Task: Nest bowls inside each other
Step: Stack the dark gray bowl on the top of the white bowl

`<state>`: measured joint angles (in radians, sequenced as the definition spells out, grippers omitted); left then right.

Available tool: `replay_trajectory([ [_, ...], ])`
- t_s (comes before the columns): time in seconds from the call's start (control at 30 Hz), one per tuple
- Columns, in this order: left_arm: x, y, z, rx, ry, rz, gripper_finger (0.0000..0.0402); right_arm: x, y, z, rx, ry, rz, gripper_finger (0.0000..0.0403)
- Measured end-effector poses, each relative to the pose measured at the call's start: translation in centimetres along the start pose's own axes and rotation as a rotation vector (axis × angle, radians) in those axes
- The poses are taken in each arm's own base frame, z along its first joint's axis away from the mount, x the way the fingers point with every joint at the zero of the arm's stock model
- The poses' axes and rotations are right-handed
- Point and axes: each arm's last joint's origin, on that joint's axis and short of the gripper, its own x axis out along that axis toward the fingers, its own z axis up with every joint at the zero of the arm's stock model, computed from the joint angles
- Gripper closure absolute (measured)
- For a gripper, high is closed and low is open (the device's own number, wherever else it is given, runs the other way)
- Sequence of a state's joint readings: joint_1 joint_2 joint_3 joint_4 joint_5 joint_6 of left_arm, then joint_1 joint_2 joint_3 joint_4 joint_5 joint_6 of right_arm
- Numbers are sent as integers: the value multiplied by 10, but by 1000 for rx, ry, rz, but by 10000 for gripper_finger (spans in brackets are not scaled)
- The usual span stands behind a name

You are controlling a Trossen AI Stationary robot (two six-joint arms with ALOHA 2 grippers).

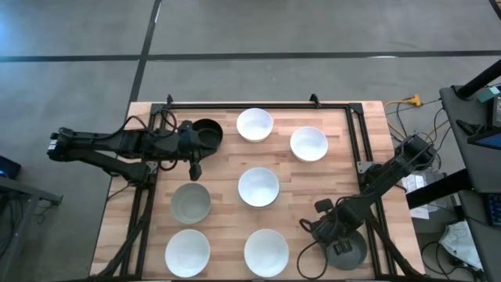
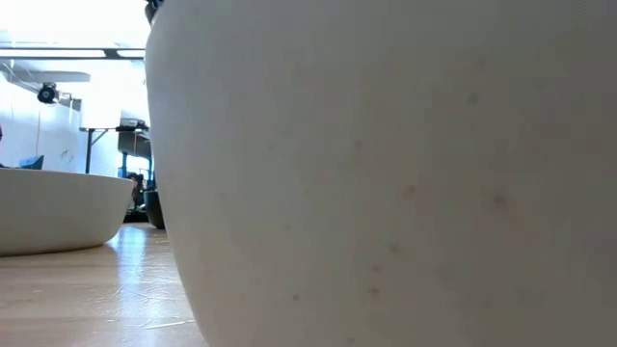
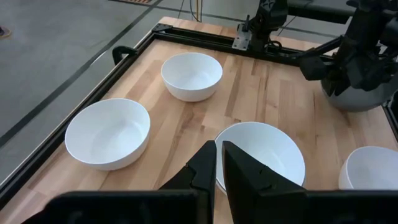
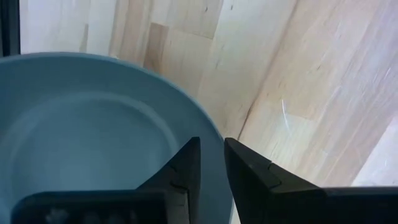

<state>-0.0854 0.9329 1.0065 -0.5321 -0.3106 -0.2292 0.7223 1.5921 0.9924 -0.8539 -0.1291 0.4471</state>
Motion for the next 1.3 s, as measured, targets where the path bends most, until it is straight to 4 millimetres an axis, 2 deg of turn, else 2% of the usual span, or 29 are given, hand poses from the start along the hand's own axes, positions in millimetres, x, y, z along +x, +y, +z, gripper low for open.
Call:
replay_trajectory([
  [0.37, 0, 0, 0, 1, 0, 0, 388, 0, -1, -1, -117, 5, -17, 332],
  [0.5, 0, 0, 0, 1, 0, 0, 388, 0, -4, -5, -119, 40, -76, 337],
  [0.83, 0, 0, 0, 1, 0, 0, 388, 0, -5, -7, -119, 56, -81, 342],
  [0.93, 0, 0, 0, 0, 0, 0, 388, 0, -5, -7, -126, 57, -79, 352],
  [1.07, 0, 0, 0, 0, 0, 0, 388, 0, -4, -7, -123, 68, -53, 387],
  [1.3, 0, 0, 0, 0, -1, 0, 388, -8, -8, -12, -132, 116, -15, 393],
])
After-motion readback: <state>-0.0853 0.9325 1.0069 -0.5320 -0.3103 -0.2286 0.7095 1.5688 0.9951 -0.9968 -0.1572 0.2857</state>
